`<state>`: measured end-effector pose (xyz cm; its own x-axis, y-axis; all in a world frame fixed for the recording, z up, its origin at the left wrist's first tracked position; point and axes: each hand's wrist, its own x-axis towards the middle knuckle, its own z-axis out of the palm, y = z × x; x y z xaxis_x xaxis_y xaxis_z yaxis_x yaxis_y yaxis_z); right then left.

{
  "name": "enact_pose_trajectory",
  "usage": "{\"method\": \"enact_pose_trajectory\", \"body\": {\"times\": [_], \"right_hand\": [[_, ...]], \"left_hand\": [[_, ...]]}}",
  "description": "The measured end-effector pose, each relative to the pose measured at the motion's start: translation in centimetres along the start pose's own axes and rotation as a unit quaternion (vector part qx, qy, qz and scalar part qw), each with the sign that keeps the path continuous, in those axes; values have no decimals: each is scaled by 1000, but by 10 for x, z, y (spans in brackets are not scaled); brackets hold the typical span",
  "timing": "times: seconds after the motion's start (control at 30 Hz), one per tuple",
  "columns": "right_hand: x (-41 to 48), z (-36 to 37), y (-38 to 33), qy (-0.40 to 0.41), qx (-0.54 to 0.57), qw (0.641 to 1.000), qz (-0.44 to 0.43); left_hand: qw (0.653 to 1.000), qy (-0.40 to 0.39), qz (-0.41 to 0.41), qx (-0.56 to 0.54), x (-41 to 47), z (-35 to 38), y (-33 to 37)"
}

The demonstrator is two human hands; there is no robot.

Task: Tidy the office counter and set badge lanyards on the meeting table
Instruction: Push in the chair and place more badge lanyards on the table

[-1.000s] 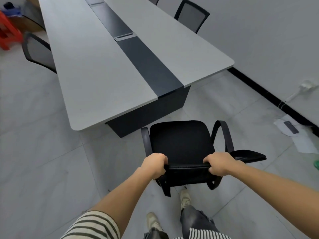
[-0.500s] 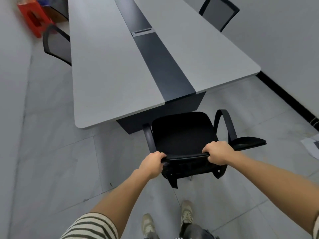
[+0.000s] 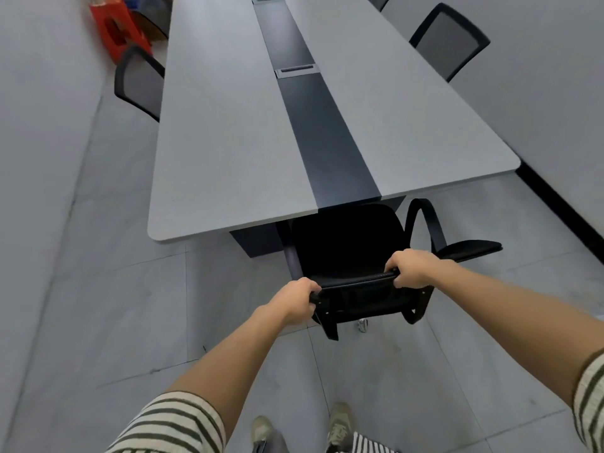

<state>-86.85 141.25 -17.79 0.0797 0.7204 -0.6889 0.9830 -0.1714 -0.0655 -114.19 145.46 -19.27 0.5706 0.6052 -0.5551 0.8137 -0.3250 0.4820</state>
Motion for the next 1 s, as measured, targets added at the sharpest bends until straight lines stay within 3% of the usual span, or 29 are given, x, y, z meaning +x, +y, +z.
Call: {"method": "enact_pose_trajectory", "body": {"times": [0.13, 0.23, 0.4, 0.5, 0.77, 1.0], "right_hand": [[9, -21, -39, -29, 70, 996, -41], [23, -47, -90, 10, 98, 991, -85], [54, -99, -218, 79, 49, 983, -156], [66, -115, -258, 91, 47, 981, -164], [128, -174, -498, 118, 28, 967, -223], [180, -220, -590, 115, 1, 968, -221]], "left_hand": [[999, 24, -28, 13, -9, -22, -26], [996, 61, -69, 4, -28, -51, -71], [981, 128, -142, -8, -78, -113, -176], [978, 142, -155, -11, -94, -136, -206], [958, 204, -201, -1, -182, -256, -383], [956, 212, -201, -18, -177, -324, -473]]}}
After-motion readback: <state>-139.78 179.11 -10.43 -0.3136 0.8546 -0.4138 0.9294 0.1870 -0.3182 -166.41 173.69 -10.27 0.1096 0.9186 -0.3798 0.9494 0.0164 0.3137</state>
